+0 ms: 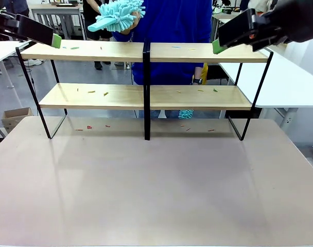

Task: Clean the shelves.
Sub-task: Pick up the Duster when the human hands it over.

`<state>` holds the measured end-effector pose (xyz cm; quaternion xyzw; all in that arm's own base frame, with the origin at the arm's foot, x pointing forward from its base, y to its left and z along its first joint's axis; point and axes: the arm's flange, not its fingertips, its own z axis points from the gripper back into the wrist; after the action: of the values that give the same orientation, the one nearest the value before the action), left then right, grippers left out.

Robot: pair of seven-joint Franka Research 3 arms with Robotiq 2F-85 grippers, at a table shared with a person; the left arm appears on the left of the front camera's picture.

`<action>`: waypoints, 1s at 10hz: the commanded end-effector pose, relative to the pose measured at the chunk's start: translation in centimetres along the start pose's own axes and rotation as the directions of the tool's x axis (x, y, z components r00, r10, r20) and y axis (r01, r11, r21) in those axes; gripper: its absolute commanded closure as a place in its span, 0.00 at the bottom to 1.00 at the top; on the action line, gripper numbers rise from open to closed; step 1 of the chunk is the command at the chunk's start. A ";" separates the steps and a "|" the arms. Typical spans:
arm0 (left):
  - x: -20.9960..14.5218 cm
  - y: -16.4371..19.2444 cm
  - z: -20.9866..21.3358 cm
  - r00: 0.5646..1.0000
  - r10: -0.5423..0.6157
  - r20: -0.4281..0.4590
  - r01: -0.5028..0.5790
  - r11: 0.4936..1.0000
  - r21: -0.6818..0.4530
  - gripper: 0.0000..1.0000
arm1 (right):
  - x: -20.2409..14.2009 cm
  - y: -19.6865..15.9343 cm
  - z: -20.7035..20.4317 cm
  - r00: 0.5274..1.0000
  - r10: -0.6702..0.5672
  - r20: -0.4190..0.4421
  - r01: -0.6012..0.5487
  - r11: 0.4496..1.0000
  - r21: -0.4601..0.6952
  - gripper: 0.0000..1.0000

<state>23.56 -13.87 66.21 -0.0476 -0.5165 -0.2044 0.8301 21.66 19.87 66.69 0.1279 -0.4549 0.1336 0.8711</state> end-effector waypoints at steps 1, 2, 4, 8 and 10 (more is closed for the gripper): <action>0.0 0.0 -0.1 1.000 -0.001 0.009 0.001 1.000 0.000 0.00 | 0.8 -0.5 -0.7 1.000 0.022 0.012 -0.021 1.000 -0.002 0.00; 0.0 0.0 -0.1 1.000 -0.001 0.009 0.001 1.000 0.000 0.00 | 0.9 -0.8 -1.0 1.000 0.011 0.007 -0.011 1.000 -0.008 0.00; 0.0 0.0 -0.1 1.000 -0.001 0.009 0.001 1.000 0.000 0.00 | 1.4 -1.6 -1.5 1.000 0.010 0.003 -0.010 1.000 -0.002 0.00; 0.0 0.0 -0.1 1.000 -0.001 0.009 0.001 1.000 0.000 0.00 | 2.0 -2.9 -2.6 1.000 0.009 -0.018 -0.009 1.000 0.005 0.00; 0.0 0.0 -0.1 1.000 -0.001 0.009 0.001 1.000 0.000 0.00 | 1.3 -2.6 -2.5 0.999 -0.011 -0.030 0.011 1.000 0.003 0.00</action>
<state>23.56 -13.87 66.21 -0.0476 -0.5165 -0.2044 0.8301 25.33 18.39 66.08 0.1302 -0.4405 0.1307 0.8786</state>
